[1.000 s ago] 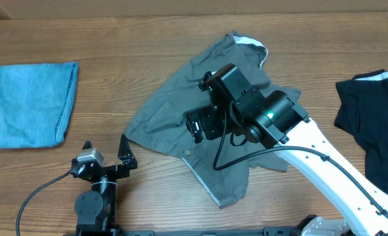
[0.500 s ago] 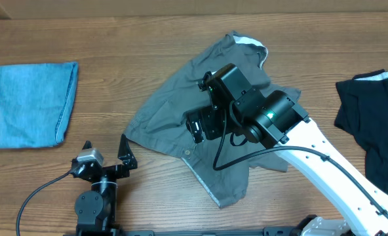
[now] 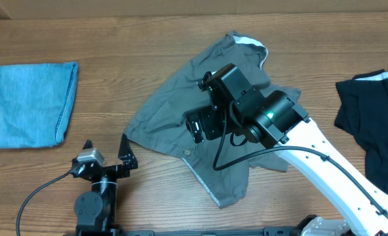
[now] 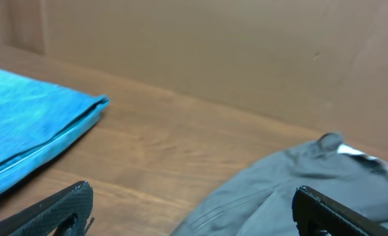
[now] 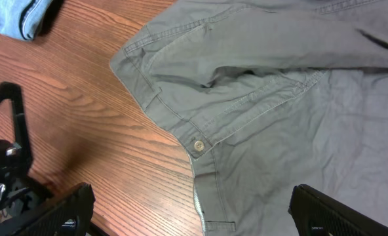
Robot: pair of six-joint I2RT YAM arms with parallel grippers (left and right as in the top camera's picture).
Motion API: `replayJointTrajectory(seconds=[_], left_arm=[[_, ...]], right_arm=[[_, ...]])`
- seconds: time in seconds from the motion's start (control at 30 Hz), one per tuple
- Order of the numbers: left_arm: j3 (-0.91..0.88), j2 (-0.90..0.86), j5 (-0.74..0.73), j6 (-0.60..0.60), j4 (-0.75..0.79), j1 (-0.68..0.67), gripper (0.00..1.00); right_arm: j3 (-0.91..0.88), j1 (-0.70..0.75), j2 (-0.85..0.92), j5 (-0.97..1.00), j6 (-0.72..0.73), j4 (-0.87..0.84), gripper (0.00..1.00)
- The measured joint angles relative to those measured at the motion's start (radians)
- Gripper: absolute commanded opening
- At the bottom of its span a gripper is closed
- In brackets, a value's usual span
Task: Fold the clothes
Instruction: 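Lower the grey shirt onto the table center and hold it with the right gripper, then reach the left gripper to the grey shirt's left edge and grasp it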
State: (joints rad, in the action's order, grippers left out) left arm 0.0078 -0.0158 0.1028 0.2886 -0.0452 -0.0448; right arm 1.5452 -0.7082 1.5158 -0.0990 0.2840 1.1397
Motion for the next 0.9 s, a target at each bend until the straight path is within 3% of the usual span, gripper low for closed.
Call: replayJointTrajectory(seconds=[0.1,0.27,0.5,0.53,0.67,0.77,0.87,0.9], left_arm=[[0.002,0.000,-0.087,0.027,0.058,0.000,1.00],[0.106,-0.007,-0.201,0.055,-0.062,0.000,1.00],[0.535,-0.183,-0.184,0.054,-0.283,0.000,1.00],[0.654,-0.277,-0.177,0.049,-0.352,0.000,1.00],[1.056,-0.684,-0.176,0.015,-0.910,0.000,1.00],[1.294,-0.987,-0.178,-0.002,-1.132,0.000,1.00],[1.444,-1.213,-0.178,-0.014,-1.254,0.000,0.62],[1.478,-1.276,-0.178,-0.031,-1.276,0.000,0.39]], right_arm=[[0.000,0.000,0.000,0.001,0.000,0.000,1.00],[0.000,0.000,0.000,0.002,0.000,-0.001,1.00],[-0.001,0.000,0.000,0.003,0.000,-0.001,1.00],[-0.001,0.000,0.000,0.002,0.000,-0.002,1.00],[-0.001,0.000,0.000,0.002,0.000,0.000,1.00],[-0.001,0.000,0.000,0.003,0.000,-0.001,1.00],[-0.001,0.001,0.000,0.003,0.000,-0.001,1.00],[-0.001,0.001,0.000,0.003,0.000,-0.001,1.00]])
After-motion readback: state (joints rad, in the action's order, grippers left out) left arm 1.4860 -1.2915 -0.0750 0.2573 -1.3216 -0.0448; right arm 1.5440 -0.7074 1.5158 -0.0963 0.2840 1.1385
